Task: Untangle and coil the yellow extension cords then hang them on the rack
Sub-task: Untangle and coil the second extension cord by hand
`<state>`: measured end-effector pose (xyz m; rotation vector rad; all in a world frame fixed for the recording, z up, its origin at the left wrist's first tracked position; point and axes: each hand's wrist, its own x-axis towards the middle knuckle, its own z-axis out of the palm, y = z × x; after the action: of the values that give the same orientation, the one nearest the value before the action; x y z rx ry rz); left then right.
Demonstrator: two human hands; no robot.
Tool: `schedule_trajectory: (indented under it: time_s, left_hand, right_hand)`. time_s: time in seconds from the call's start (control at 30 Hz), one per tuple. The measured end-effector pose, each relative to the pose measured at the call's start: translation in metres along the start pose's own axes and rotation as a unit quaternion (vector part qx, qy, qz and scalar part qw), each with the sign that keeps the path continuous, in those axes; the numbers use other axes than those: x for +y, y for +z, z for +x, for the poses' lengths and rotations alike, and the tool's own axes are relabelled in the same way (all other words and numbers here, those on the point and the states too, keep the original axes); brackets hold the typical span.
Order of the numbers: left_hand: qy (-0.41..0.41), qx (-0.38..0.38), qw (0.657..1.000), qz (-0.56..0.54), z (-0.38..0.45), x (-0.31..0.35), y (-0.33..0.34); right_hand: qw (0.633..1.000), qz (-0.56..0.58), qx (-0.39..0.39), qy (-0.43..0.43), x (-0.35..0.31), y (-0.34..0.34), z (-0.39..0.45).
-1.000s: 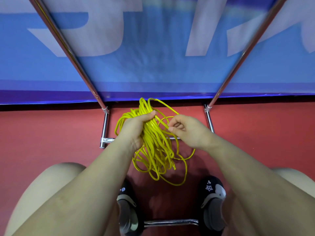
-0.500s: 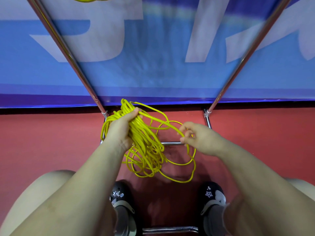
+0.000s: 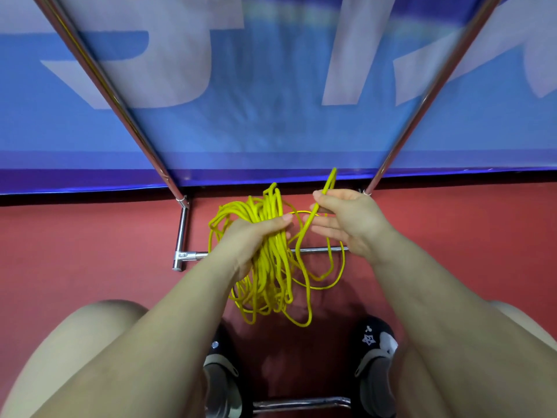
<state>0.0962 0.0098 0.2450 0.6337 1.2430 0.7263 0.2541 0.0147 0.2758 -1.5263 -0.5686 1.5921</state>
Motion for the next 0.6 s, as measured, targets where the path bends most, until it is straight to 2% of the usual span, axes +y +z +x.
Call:
schedule_trajectory:
  time_s: [0.17, 0.43, 0.5, 0.53, 0.57, 0.6]
  left_hand:
    - [0.001, -0.011, 0.999, 0.047, 0.000, -0.005, 0.004]
    - [0.022, 0.003, 0.999, 0.043, -0.001, -0.007, 0.009]
    - [0.022, 0.021, 0.999, 0.021, 0.001, -0.007, 0.008]
    - [0.020, 0.029, 0.999, 0.006, 0.002, -0.006, 0.006]
    - [0.017, 0.035, 0.999, -0.015, 0.004, -0.004, 0.004]
    - [0.013, 0.039, 0.999, -0.036, 0.004, -0.002, 0.003]
  right_hand:
    - [0.992, 0.120, -0.031, 0.028, -0.003, 0.003, 0.001]
    - [0.974, 0.194, -0.117, 0.013, -0.010, 0.002, -0.005]
    - [0.987, 0.116, -0.114, -0.004, -0.009, 0.000, -0.004]
    - [0.995, 0.010, -0.099, -0.026, -0.006, -0.001, -0.002]
    - [0.987, -0.130, -0.081, -0.053, -0.001, -0.004, 0.000]
    - [0.958, -0.266, -0.073, -0.074, 0.006, -0.006, 0.002]
